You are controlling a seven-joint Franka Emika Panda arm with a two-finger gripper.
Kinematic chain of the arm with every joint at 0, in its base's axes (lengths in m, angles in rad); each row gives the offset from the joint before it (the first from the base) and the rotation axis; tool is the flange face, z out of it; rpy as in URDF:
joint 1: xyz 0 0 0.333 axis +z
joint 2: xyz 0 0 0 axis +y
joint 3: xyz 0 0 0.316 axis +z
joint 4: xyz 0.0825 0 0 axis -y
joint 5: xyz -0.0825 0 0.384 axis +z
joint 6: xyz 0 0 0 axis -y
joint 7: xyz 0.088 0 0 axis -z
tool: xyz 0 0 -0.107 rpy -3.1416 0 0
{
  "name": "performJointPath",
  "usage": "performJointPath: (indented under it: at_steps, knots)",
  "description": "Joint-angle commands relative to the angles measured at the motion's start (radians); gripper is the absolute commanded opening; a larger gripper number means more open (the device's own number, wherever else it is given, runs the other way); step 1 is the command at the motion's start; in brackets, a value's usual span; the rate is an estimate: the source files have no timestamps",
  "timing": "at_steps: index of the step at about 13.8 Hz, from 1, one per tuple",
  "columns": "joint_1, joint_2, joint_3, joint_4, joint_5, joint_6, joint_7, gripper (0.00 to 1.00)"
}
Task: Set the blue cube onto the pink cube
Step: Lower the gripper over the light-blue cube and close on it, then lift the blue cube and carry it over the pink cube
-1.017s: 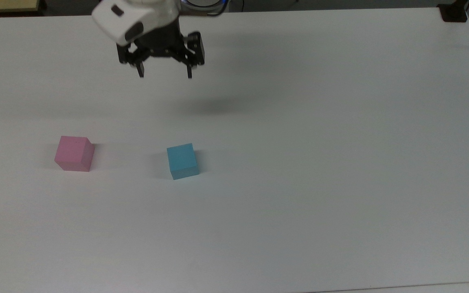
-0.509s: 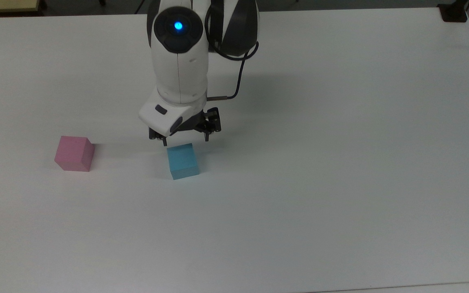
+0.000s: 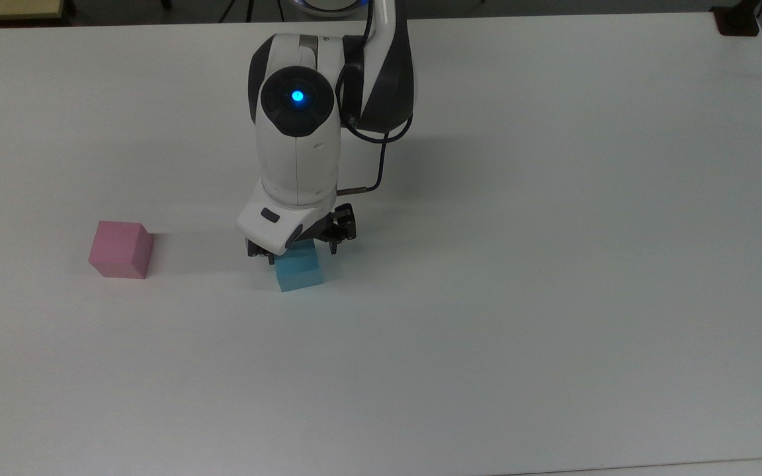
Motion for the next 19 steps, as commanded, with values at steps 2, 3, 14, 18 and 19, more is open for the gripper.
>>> performJointPath:
  at_steps: [2, 3, 14, 18, 19]
  knots:
    - [0.0, 0.02, -0.004, 0.011, -0.015, 0.026, -0.018, 0.67]
    - [-0.003, 0.02, -0.004, 0.01, -0.015, 0.047, -0.016, 0.36]
    - [-0.326, -0.048, -0.017, 0.132, -0.018, -0.104, -0.065, 0.31]
    - [-0.356, -0.022, -0.015, 0.123, -0.032, -0.014, -0.062, 0.69]
    - [-0.356, -0.019, -0.015, 0.122, -0.035, -0.012, -0.061, 0.86]
